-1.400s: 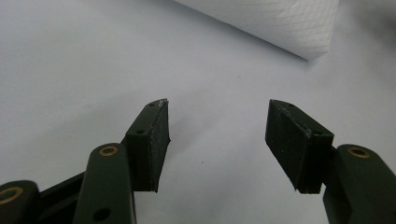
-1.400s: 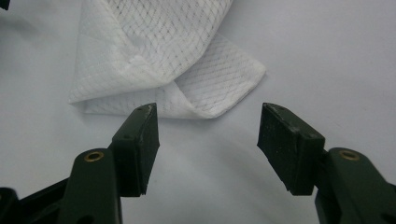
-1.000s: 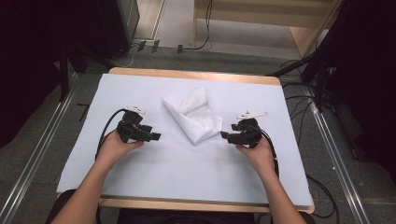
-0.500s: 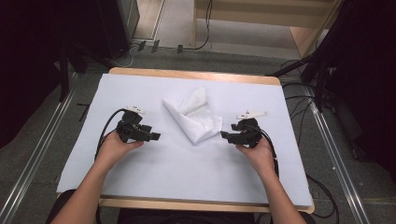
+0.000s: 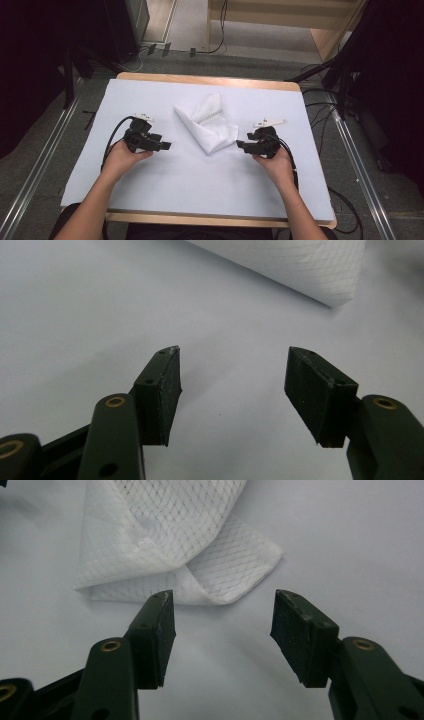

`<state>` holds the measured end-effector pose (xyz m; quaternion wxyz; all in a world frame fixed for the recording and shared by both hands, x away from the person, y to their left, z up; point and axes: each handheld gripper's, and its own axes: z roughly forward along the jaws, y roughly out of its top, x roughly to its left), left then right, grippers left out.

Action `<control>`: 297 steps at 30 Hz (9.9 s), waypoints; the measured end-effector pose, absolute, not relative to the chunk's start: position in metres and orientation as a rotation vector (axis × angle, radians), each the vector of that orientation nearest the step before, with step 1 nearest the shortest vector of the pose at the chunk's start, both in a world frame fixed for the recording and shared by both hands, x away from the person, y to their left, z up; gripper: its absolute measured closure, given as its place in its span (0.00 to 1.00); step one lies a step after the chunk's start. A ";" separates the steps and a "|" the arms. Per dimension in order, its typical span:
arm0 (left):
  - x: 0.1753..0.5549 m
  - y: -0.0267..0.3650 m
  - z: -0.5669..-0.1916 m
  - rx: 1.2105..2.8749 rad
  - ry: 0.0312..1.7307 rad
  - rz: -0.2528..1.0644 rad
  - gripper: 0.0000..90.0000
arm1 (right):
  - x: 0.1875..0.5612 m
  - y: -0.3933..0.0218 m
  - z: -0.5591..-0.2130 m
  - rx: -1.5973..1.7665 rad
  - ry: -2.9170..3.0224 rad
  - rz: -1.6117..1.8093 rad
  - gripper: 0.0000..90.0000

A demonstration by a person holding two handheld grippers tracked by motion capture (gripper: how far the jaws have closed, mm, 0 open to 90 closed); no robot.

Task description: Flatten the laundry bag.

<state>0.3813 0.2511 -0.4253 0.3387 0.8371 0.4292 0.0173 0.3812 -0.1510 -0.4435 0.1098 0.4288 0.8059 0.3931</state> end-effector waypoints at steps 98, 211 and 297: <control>0.373 0.280 -0.418 2.135 1.192 0.110 0.43 | 0.423 -0.083 -0.435 1.138 2.518 1.273 1.00; 0.369 0.271 -0.380 1.985 0.998 0.126 1.00 | 0.451 -0.127 -0.448 1.305 2.442 1.115 0.80; 0.330 0.289 -0.373 1.979 1.019 0.090 0.59 | 0.448 -0.120 -0.451 1.314 2.504 1.087 1.00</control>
